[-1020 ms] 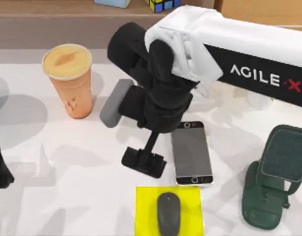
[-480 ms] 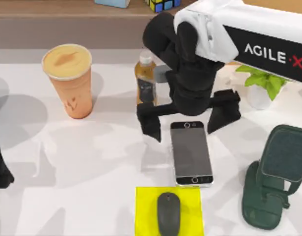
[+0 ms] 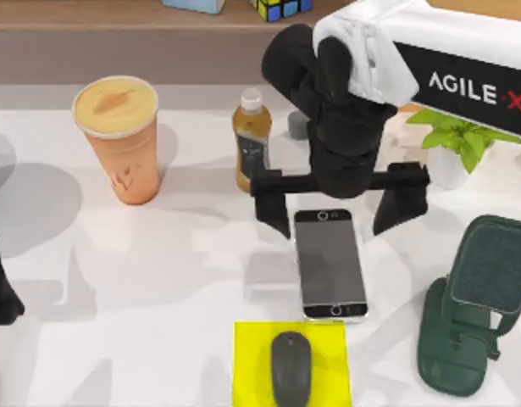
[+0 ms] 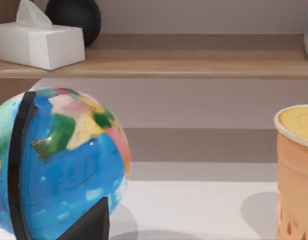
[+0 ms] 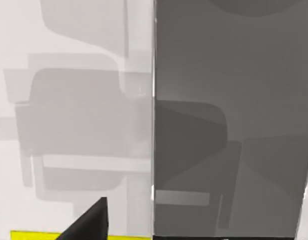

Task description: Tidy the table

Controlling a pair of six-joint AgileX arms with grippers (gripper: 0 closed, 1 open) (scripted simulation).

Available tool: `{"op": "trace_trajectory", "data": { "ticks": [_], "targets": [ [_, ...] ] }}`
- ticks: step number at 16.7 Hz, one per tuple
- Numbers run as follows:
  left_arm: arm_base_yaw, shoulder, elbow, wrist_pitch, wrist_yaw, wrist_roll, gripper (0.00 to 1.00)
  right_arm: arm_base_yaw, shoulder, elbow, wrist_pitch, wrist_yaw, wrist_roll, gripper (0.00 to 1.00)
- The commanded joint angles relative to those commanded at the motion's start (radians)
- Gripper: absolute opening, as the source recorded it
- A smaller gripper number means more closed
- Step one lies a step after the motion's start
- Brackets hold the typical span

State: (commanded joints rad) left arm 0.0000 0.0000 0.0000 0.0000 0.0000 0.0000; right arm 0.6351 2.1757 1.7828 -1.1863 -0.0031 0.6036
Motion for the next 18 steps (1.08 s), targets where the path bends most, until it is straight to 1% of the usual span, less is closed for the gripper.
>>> {"op": "trace_trajectory", "data": {
  "ticks": [4,11,15,18],
  "targets": [
    [0.0,0.0,0.0,0.0,0.0,0.0,1.0,0.002,0.009,-0.025,0.035,0.0,0.001,1.0],
    [0.0,0.0,0.0,0.0,0.0,0.0,1.0,0.002,0.072,-0.159,0.232,0.001,0.003,1.0],
    [0.0,0.0,0.0,0.0,0.0,0.0,1.0,0.002,0.074,-0.165,0.239,0.001,0.003,1.0],
    [0.0,0.0,0.0,0.0,0.0,0.0,1.0,0.002,0.074,-0.165,0.239,0.001,0.003,0.77]
  ]
}}
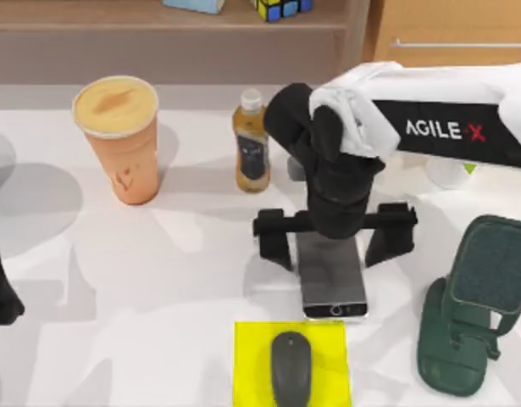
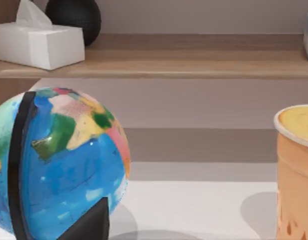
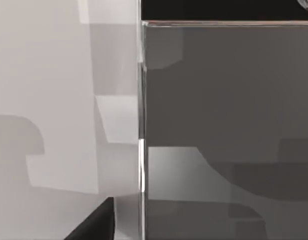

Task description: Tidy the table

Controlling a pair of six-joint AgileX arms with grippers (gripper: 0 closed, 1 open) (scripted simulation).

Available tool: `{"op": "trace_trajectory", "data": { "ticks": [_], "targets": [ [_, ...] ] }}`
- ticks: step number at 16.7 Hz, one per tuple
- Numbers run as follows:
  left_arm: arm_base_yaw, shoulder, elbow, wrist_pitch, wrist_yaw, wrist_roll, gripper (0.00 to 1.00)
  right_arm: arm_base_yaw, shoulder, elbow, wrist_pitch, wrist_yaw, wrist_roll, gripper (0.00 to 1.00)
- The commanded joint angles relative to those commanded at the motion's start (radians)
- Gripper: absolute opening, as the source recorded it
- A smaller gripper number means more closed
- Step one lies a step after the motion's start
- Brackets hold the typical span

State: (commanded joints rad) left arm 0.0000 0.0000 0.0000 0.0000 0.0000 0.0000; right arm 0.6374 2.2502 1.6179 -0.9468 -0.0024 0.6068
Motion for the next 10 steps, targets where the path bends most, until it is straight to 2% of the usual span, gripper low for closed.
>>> {"op": "trace_trajectory", "data": {
  "ticks": [10],
  "targets": [
    [0.0,0.0,0.0,0.0,0.0,0.0,1.0,0.0,0.0,0.0,0.0,0.0,0.0,0.02]
  ]
}}
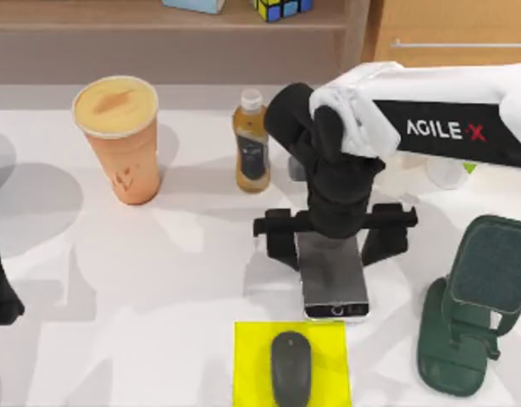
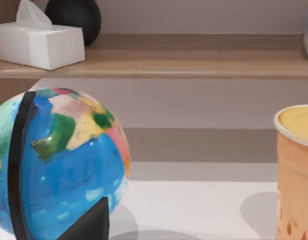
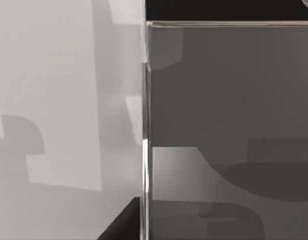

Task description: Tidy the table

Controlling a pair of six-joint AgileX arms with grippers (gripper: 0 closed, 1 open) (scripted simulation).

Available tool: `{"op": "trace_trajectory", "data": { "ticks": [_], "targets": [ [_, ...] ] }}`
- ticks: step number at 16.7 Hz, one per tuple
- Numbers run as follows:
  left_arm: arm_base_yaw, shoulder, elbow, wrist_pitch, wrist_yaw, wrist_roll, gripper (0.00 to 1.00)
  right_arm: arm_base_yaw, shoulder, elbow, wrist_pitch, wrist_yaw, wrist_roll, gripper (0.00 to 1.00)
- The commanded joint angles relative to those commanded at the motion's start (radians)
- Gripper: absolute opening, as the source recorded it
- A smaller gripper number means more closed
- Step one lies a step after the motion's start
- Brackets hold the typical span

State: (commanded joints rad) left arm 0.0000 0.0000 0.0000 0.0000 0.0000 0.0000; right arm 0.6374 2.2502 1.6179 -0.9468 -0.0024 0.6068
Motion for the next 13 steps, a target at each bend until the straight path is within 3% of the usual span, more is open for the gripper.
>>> {"op": "trace_trajectory", "data": {
  "ticks": [13],
  "targets": [
    [0.0,0.0,0.0,0.0,0.0,0.0,1.0,0.0,-0.03,0.031,-0.058,0.004,-0.002,0.0]
  ]
}}
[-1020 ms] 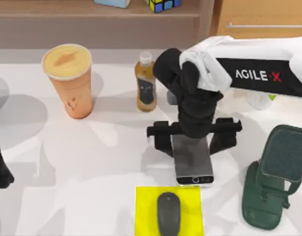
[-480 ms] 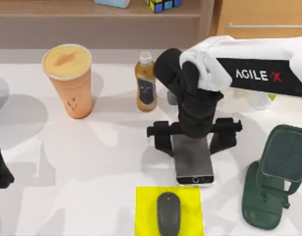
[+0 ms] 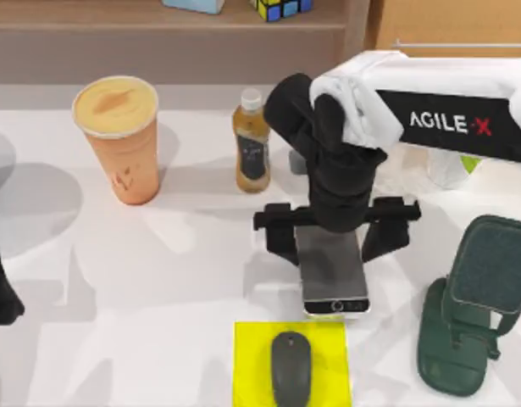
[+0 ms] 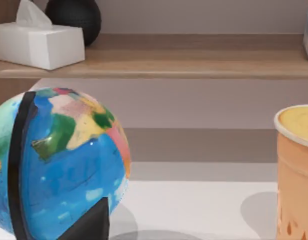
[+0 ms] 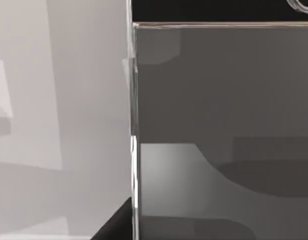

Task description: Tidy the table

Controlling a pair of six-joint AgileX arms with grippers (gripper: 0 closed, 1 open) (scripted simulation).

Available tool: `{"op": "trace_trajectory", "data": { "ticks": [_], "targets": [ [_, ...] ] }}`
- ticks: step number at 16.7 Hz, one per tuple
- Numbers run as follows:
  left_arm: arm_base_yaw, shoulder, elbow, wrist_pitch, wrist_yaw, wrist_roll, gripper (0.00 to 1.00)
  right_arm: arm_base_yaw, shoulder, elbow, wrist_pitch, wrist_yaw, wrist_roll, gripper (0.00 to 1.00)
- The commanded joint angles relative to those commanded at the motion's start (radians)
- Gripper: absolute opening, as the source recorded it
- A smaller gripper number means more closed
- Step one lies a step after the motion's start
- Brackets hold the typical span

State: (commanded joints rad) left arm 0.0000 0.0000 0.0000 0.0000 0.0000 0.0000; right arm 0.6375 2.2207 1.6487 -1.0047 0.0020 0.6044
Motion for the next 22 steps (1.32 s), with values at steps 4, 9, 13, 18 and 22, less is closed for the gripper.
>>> {"op": "trace_trajectory", "data": {
  "ticks": [4,9,13,18,22],
  "targets": [
    [0.0,0.0,0.0,0.0,0.0,0.0,1.0,0.0,-0.022,0.03,-0.047,0.0,-0.001,0.0],
    [0.0,0.0,0.0,0.0,0.0,0.0,1.0,0.034,-0.049,0.008,-0.053,0.034,0.035,0.0],
    [0.0,0.0,0.0,0.0,0.0,0.0,1.0,0.216,-0.199,-0.115,-0.088,0.215,0.228,0.0],
    [0.0,0.0,0.0,0.0,0.0,0.0,1.0,0.496,-0.483,-0.366,-0.16,0.581,0.618,0.0],
    [0.0,0.0,0.0,0.0,0.0,0.0,1.0,0.64,-0.717,-0.577,-0.224,0.877,0.889,0.0]
  ]
}}
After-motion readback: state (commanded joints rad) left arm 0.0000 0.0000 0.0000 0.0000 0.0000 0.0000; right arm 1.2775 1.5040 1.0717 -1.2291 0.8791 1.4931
